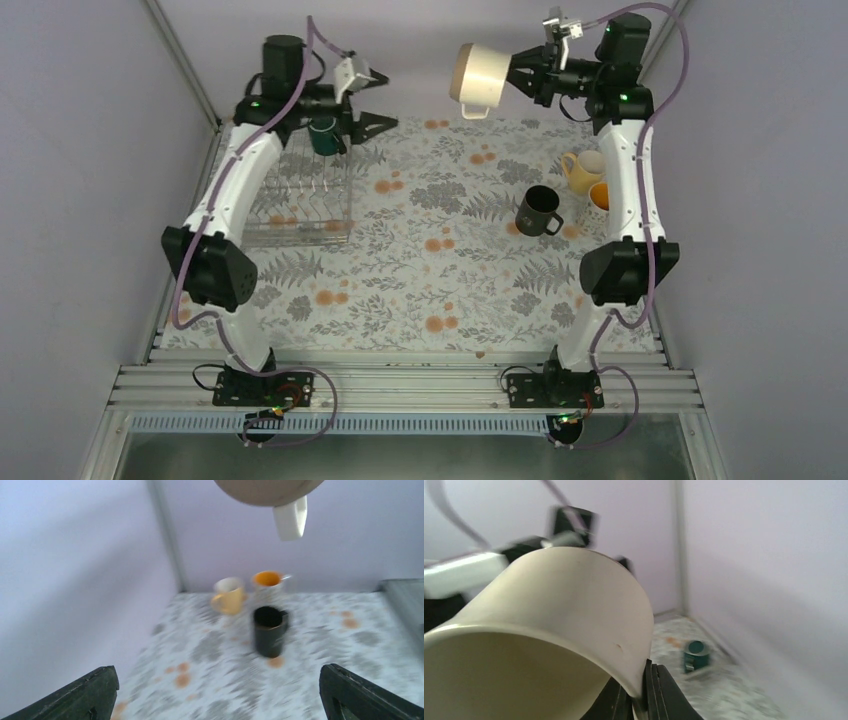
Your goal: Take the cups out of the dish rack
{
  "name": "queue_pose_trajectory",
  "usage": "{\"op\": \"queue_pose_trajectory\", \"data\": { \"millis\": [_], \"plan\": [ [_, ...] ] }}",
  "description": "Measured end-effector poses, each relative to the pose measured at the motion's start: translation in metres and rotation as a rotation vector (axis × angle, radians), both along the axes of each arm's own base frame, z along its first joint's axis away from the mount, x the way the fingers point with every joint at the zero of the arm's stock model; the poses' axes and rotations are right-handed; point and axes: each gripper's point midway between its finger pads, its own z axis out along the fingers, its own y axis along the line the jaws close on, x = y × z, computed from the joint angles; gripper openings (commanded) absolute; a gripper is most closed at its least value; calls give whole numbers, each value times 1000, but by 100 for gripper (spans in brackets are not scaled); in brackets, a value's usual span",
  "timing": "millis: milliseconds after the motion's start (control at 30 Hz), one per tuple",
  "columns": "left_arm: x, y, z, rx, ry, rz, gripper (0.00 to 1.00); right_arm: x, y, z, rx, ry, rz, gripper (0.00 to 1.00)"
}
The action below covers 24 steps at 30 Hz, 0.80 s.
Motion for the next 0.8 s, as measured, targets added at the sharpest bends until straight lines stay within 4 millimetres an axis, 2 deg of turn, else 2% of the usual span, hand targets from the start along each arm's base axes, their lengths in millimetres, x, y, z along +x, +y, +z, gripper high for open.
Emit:
{"op": "queue_pose_trajectory", "data": {
  "millis": [100, 167, 300, 400, 500, 633, 733, 800],
  "plan": [
    [19, 38, 10, 58, -95, 184, 100, 39, -1, -16, -77, -36, -183, 3],
    [19, 54, 22, 97, -167, 289, 100, 65, 2, -36, -153, -39, -294, 2],
    [19, 77, 53, 156, -308, 471, 100, 109, 8, -95, -366, -16, -467, 2],
    [36, 102, 61, 236, -388, 636, 100, 132, 6, -147, -549, 10, -544, 3],
    [61, 128, 44, 363, -421, 772, 100, 139, -7, -206, -745, 74, -574, 3],
    [89, 160, -12, 570, -405, 875, 100, 129, -33, -269, -974, 174, -562, 3],
    [105, 183, -56, 707, -372, 907, 100, 114, -48, -294, -1092, 233, -533, 3],
    [117, 198, -75, 758, -355, 923, 100, 107, -53, -303, -1139, 251, -519, 3]
  ]
}}
